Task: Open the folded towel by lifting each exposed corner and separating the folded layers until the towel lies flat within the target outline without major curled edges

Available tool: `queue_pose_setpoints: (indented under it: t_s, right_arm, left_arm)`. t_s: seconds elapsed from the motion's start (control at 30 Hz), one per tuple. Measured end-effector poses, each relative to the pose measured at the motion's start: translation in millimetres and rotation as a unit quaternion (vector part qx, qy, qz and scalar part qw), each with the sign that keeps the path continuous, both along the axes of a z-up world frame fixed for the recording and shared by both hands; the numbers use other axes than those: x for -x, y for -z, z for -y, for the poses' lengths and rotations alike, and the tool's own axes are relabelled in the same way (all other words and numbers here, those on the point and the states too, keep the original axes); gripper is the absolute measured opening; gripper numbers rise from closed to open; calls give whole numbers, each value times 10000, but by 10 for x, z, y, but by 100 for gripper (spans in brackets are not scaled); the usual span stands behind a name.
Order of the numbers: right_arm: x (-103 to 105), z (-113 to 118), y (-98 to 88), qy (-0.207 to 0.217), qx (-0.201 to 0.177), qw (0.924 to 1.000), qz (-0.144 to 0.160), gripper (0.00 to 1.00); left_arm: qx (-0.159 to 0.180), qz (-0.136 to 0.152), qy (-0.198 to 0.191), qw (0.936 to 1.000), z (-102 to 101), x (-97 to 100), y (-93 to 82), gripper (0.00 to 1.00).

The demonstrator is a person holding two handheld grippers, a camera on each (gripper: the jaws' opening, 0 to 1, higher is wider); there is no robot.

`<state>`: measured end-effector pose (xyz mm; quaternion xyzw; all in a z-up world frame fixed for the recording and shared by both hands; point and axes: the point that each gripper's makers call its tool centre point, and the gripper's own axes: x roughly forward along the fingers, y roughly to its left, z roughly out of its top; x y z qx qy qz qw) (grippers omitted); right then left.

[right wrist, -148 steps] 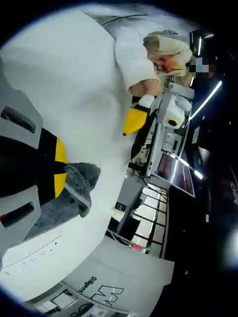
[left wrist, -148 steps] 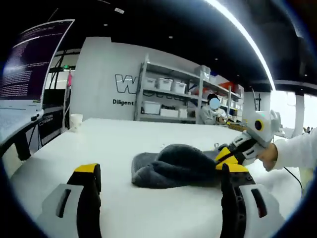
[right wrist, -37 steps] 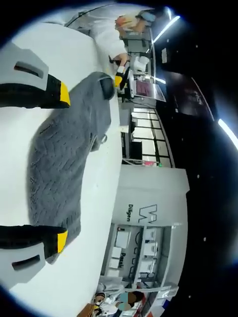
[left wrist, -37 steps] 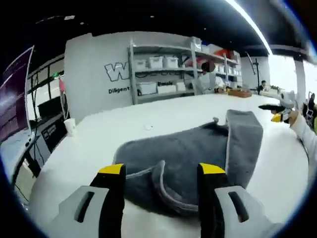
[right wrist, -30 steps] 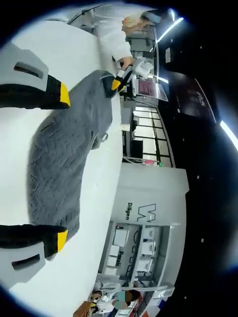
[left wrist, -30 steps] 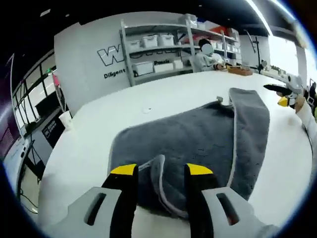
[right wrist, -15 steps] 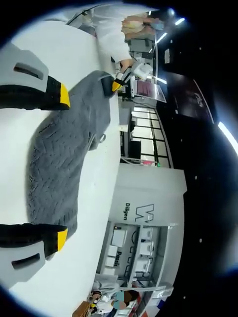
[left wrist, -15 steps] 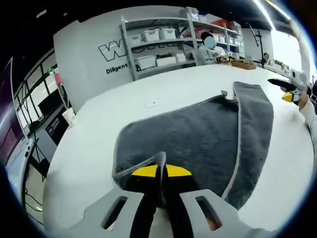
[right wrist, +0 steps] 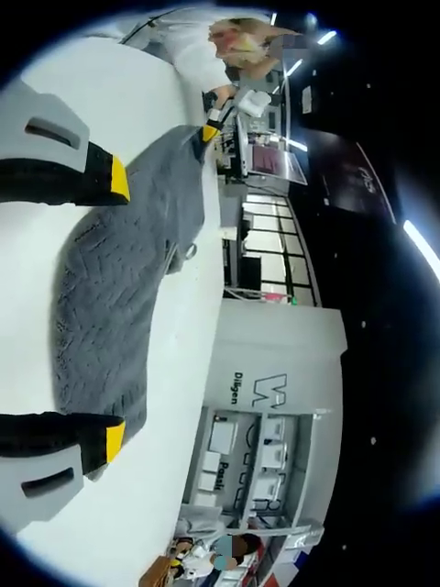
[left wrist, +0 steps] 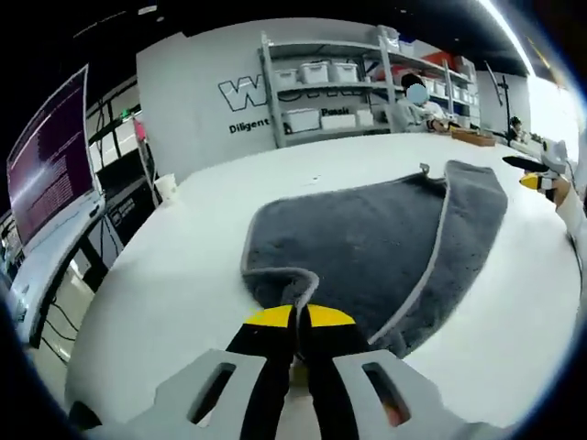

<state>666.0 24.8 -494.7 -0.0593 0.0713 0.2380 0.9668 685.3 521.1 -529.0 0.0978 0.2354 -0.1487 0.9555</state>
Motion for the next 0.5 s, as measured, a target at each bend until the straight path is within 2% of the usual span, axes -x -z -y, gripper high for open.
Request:
queue_pose_setpoints:
  t_s: [0.2,0.5]
  right_arm:
    - [-3,4,17,-2,-2,10000,-27,93]
    - [-18,27,60,6,-1,10000,-95,91]
  left_arm:
    - [131,-137,-213,9996,-185,155,145,3]
    - [273,-254,-306,9988,-230,271,261,6]
